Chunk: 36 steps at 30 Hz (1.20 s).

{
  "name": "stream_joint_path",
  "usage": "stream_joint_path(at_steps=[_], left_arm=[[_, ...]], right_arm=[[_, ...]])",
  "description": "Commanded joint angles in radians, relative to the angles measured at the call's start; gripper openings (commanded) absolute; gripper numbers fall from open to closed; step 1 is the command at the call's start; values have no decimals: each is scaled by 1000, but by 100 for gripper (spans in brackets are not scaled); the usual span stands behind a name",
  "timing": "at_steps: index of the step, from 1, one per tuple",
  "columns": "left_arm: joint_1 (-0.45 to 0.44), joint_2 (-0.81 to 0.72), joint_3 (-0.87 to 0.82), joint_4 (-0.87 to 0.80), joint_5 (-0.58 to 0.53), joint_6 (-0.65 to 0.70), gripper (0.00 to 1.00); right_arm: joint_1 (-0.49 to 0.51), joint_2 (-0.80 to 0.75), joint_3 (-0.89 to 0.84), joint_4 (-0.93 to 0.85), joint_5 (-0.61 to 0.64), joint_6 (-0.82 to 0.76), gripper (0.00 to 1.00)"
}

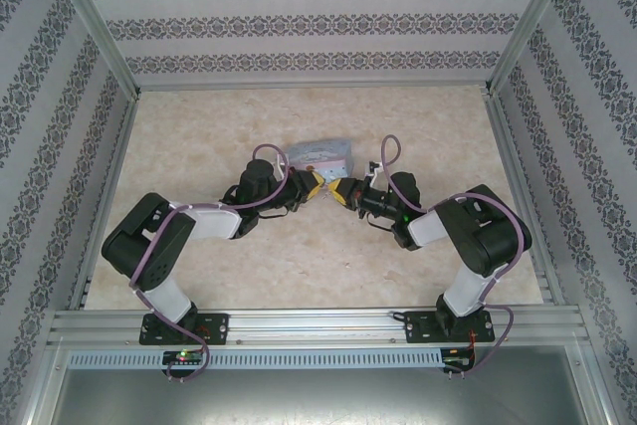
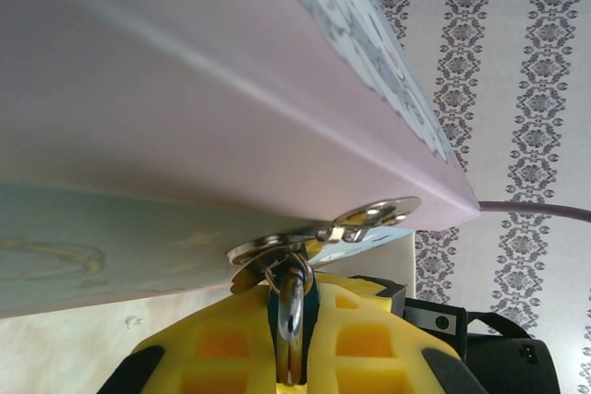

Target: Unlock a padlock with a key

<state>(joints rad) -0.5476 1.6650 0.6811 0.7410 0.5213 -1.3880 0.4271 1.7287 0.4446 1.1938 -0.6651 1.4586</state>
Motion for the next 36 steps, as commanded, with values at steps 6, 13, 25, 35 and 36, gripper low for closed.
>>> stream_joint_path(at_steps=[6, 13, 25, 35, 36], left_arm=[[-32, -32, 60, -106, 88, 61, 0], [-23, -17, 80, -113, 102, 60, 0], [-24, -22, 70, -118, 88, 57, 0], [-24, -4, 63, -94, 90, 49, 0], [-23, -4, 64, -91, 91, 47, 0]], right_arm=[[-21, -102, -89, 14, 14, -44, 0], [-11, -204, -186, -71, 41, -80, 0], [11, -190, -123, -116, 48, -83, 0], [33, -134, -49, -99, 61, -63, 0], [33, -131, -45, -97, 62, -62, 0]])
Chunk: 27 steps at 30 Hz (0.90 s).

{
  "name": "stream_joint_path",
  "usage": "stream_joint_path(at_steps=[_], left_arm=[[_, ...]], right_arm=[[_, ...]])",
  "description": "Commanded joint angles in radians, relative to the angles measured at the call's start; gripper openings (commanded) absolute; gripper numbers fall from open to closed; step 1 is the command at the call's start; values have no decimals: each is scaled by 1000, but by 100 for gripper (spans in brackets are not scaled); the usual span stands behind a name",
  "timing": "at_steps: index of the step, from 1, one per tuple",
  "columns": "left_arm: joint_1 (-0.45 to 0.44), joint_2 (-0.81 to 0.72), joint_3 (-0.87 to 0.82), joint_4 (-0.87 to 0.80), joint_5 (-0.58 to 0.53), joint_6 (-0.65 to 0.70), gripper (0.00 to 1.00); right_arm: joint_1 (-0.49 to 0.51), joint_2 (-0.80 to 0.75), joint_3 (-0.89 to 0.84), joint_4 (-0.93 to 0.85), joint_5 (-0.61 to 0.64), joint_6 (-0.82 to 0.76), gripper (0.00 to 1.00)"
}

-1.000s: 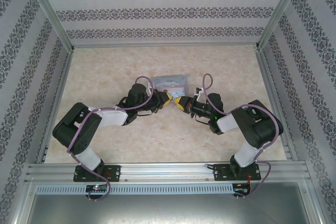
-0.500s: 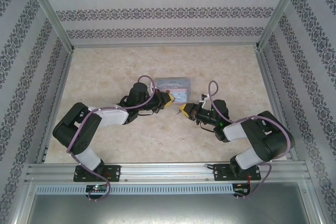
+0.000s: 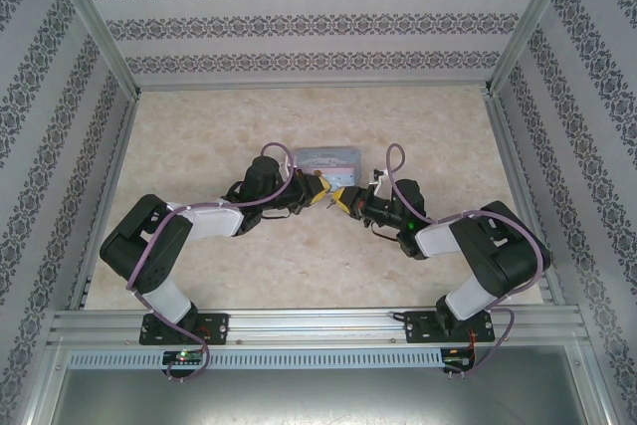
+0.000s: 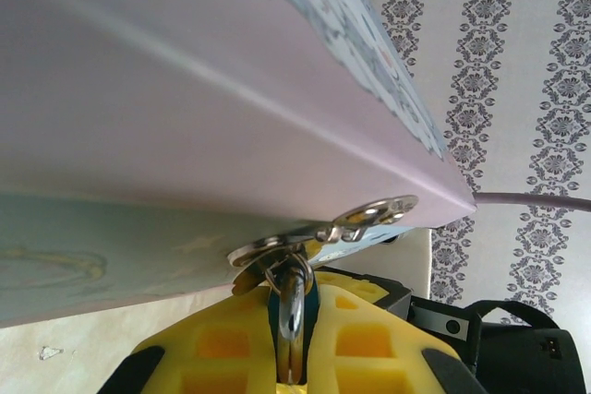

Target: Unlock a padlock with a key

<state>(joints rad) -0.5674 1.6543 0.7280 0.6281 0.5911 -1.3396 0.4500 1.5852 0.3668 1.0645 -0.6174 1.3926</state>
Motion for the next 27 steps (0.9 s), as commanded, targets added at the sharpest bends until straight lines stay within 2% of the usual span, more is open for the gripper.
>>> stream_joint_path(at_steps=[1, 27], left_arm=[[-4, 10, 15, 24, 21, -1, 0], [-4, 22, 2, 36, 24, 2, 0]], right_arm=[[10, 15, 38, 32, 16, 6, 0], [-27, -14, 49, 7, -1, 5, 0]])
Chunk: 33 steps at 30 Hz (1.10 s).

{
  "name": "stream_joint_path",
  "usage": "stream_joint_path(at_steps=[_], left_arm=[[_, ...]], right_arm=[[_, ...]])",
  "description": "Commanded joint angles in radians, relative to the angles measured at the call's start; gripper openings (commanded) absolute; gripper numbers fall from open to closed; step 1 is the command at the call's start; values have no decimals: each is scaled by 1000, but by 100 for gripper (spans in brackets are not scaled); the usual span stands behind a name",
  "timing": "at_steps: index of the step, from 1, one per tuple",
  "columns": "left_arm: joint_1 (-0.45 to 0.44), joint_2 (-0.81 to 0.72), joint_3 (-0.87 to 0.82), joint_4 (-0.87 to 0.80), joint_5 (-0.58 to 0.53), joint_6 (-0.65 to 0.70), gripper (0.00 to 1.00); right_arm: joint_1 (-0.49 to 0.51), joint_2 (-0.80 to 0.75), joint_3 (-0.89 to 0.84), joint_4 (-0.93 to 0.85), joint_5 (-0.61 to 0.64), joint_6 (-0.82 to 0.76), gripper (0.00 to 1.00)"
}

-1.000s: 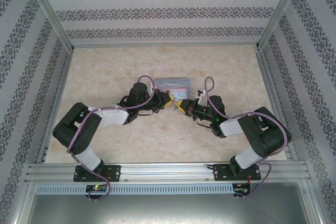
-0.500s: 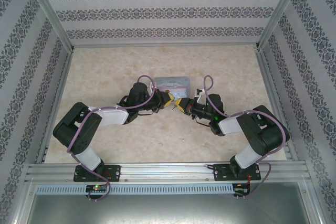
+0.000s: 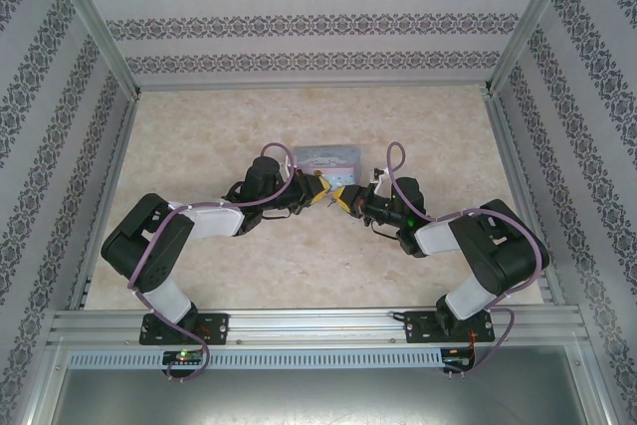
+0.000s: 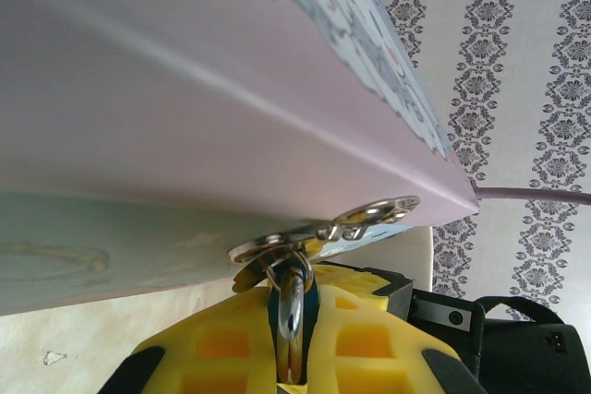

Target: Unlock a padlock with a key

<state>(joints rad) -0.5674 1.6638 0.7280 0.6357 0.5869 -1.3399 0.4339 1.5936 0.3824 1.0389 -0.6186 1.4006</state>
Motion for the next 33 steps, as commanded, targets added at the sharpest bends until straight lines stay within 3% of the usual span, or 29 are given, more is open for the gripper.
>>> stream_joint_path(at_steps=[1, 22, 33], left_arm=[[-3, 14, 3, 26, 29, 4, 0], [-4, 13, -1, 13, 27, 13, 0], [-7, 24, 11, 51, 24, -25, 0]], right_arm=[[-10, -24, 33, 30, 0, -3, 0], [-30, -67, 53, -19, -16, -15, 0], [9, -46, 77, -13, -3, -10, 0]])
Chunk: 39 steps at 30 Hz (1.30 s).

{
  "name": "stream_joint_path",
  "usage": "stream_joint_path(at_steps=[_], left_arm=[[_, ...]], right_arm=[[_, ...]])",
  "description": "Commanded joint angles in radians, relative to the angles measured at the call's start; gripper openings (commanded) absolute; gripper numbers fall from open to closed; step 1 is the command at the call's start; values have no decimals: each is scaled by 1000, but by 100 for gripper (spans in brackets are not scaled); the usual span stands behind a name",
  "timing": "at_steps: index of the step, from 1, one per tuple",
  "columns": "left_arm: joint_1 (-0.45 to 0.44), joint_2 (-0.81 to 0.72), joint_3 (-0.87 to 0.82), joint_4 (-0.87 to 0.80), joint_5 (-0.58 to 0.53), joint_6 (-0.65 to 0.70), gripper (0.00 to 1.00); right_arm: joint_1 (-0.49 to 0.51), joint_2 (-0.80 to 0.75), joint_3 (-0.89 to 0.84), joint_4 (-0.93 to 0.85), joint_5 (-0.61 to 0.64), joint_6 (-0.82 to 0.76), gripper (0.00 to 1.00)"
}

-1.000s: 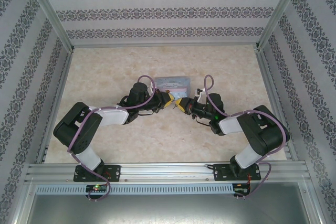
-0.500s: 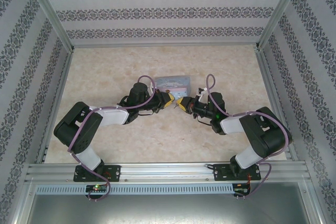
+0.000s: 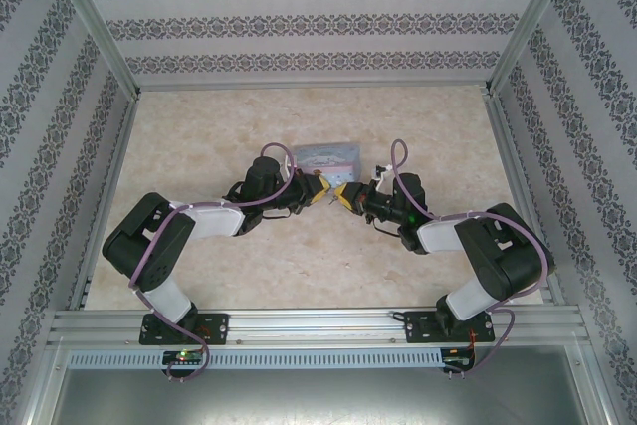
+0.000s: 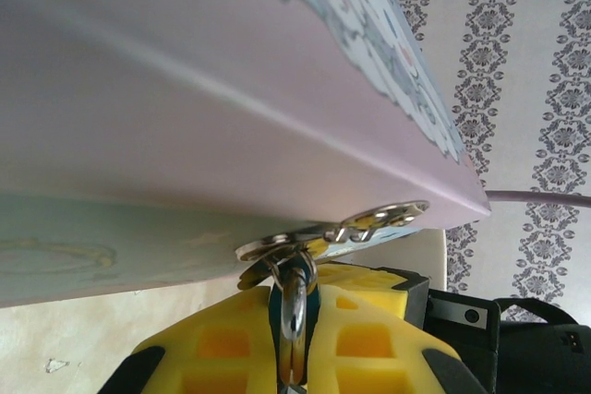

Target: Unlock a padlock with a key

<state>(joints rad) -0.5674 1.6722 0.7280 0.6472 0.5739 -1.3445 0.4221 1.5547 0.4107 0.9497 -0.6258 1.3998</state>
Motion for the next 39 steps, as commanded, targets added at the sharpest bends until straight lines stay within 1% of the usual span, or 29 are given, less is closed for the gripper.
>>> stream_joint_path(at_steps=[1, 11, 17, 22, 25, 28, 30, 34, 36, 39], left_arm=[[-6, 17, 11, 48, 37, -29, 0], [-15, 52, -3, 179, 26, -129, 0], [-15, 38, -7, 179, 18, -136, 0], [-15, 26, 1, 156, 32, -114, 0], [-15, 3, 26, 82, 58, -47, 0], [-15, -41, 56, -57, 76, 54, 0], [-16, -73, 71, -168, 59, 111, 0], [-8, -94, 78, -274, 0, 119, 0], [-8, -92, 88, -310, -12, 121, 0], [-8, -91, 88, -322, -18, 117, 0]], right_arm=[[24, -5, 51, 78, 6, -7, 0], [29, 17, 48, 110, 15, 20, 0], [33, 16, 30, 115, 24, 20, 0], [28, 18, 34, 109, 13, 13, 0], [12, 25, 47, 111, -17, 11, 0], [-1, 27, 67, 125, -53, 5, 0], [-7, 21, 80, 116, -72, 2, 0], [-11, -23, 50, 61, -48, -11, 0], [-17, -62, 2, 43, -28, -15, 0], [-18, -139, -52, -21, 0, -32, 0]])
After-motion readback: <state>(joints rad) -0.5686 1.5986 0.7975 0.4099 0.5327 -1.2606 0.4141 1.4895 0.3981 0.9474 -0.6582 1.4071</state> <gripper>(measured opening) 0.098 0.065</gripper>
